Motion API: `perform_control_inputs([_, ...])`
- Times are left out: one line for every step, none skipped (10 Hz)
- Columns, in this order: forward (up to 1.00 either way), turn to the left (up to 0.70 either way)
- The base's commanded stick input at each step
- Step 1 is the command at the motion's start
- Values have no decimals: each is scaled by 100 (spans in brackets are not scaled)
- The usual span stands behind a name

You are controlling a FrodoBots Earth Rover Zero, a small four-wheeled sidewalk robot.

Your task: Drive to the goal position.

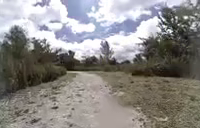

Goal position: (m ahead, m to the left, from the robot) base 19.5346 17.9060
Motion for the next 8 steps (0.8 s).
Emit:
perform_control_inputs([85,20])
perform_control_inputs([85,34])
perform_control_inputs([85,2])
perform_control_inputs([85,0])
perform_control_inputs([85,0])
perform_control_inputs([85,0])
perform_control_inputs([85,0])
perform_control_inputs([85,0])
